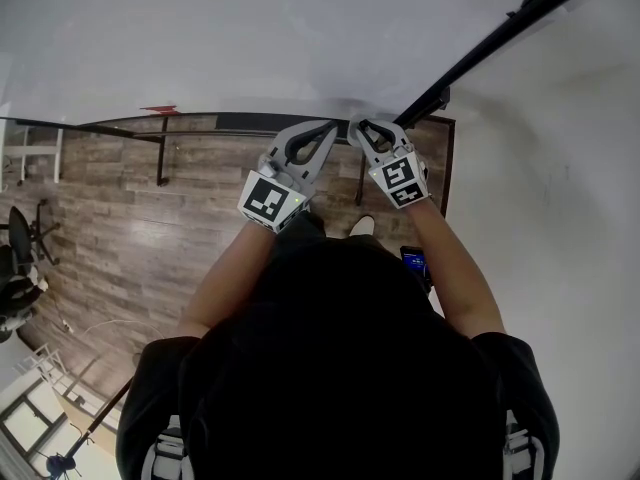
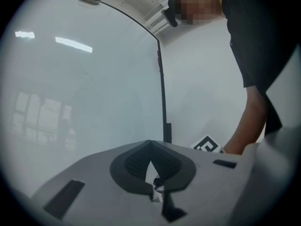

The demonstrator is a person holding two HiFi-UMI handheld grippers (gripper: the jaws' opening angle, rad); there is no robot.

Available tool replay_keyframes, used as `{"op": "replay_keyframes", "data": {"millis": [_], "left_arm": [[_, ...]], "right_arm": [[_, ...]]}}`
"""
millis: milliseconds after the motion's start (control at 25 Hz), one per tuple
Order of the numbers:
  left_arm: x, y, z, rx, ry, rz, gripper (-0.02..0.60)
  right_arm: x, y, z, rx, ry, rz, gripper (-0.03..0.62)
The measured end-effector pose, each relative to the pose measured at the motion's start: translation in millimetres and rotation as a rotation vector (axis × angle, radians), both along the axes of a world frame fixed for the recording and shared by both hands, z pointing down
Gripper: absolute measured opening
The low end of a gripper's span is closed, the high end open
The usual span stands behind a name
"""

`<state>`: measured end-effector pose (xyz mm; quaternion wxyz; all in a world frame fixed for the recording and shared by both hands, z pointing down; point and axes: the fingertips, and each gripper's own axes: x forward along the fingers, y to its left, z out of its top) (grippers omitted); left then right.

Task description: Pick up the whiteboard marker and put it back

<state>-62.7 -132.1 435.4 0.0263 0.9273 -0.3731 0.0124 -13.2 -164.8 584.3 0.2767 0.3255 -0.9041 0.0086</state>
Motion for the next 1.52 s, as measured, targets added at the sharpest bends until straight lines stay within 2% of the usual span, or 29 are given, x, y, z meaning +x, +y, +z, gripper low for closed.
{"op": "replay_keyframes", "data": {"millis": [200, 400, 1000, 1520], "left_arm": [[-3.6, 3.1, 1.0, 0.004, 0.009, 0.001, 0.005], [-10.5, 2.7, 1.0, -0.017, -0.012, -0.022, 0.005], [-18.0, 9.0, 8.8, -0.016, -0.014, -0.011, 0.005], [-29.6, 15.0, 12.8, -0.035, -0.033, -0.035, 0.005]], "right_arm": [[0.2, 0.7, 12.4, -0.035, 0.017, 0.006, 0.067], [2.4, 0.0, 18.2, -0.054, 0.015, 0.025, 0.067], [-6.1, 7.4, 31.7, -0.113, 0.013, -0.015, 0.081], [-8.9, 14.0, 8.3, -0.108, -0.078, 0.015, 0.083]]}}
